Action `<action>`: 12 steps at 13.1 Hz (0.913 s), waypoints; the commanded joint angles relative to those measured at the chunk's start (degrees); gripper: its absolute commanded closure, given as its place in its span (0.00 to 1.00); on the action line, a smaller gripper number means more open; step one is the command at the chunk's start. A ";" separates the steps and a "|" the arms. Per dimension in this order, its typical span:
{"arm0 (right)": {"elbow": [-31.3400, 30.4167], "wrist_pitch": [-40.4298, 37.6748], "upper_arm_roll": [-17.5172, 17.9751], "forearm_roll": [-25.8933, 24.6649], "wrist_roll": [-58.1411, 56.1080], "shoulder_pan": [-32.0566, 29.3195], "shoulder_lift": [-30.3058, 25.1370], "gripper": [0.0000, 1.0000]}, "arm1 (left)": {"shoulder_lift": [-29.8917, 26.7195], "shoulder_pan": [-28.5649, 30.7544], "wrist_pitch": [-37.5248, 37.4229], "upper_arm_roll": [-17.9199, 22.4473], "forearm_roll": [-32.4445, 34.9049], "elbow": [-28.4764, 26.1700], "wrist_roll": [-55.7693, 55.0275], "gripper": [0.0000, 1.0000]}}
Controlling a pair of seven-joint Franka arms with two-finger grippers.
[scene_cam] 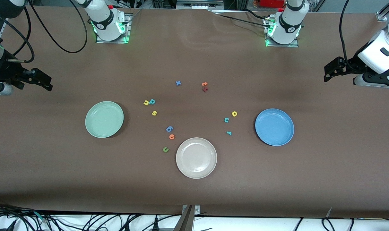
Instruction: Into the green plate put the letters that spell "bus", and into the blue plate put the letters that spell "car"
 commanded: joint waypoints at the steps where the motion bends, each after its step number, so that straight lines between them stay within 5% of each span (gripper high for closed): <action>1: 1.60 -1.32 0.91 0.89 0.67 -1.08 0.60 0.00 | 0.62 -0.03 -0.67 -0.10 0.95 1.53 0.95 0.00; 12: 1.51 -1.23 0.91 0.98 0.66 -0.47 0.08 0.00 | 4.92 -2.48 -2.34 -1.77 -1.85 1.09 1.57 0.00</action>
